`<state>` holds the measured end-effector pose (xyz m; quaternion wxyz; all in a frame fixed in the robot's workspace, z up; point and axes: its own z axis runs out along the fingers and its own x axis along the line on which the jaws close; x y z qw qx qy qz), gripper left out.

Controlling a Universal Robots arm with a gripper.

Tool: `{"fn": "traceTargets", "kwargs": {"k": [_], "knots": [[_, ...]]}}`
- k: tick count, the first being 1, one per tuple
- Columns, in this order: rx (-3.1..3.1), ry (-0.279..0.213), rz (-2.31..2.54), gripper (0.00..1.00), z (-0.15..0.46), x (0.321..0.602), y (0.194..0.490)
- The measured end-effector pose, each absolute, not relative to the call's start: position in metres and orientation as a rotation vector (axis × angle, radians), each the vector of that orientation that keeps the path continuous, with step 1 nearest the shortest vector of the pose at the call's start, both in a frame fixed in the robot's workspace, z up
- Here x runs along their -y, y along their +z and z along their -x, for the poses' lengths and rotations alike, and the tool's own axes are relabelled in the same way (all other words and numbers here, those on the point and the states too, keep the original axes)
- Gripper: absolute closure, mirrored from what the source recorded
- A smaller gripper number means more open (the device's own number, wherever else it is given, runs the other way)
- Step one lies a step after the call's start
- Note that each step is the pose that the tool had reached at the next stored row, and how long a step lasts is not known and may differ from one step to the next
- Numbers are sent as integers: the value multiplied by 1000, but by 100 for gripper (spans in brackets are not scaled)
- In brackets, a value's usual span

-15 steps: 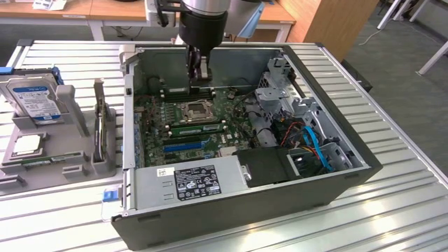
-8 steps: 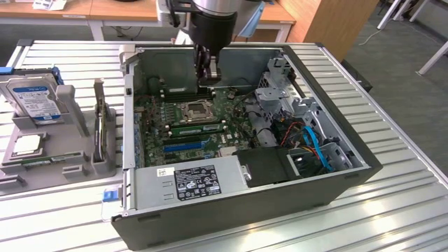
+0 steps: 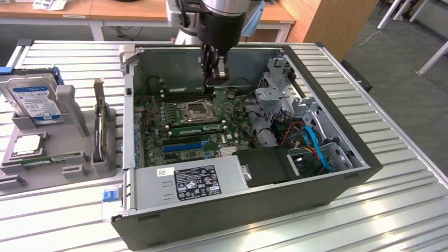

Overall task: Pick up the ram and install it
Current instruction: 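Press down the ram until it locks into place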

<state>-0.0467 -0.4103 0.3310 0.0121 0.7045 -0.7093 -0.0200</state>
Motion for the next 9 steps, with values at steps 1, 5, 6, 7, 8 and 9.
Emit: {"fn": "traceTargets", "kwargs": {"k": [1,5,6,7,8,9], "knots": [[2211,-62,-2196,90,45,410,331],[2211,-62,-2196,90,43,410,331],[2211,-62,-2196,90,43,410,331],[2211,-62,-2196,90,43,410,331],[2211,-62,-2196,90,43,410,331],[2211,-62,-2196,90,43,410,331]]}}
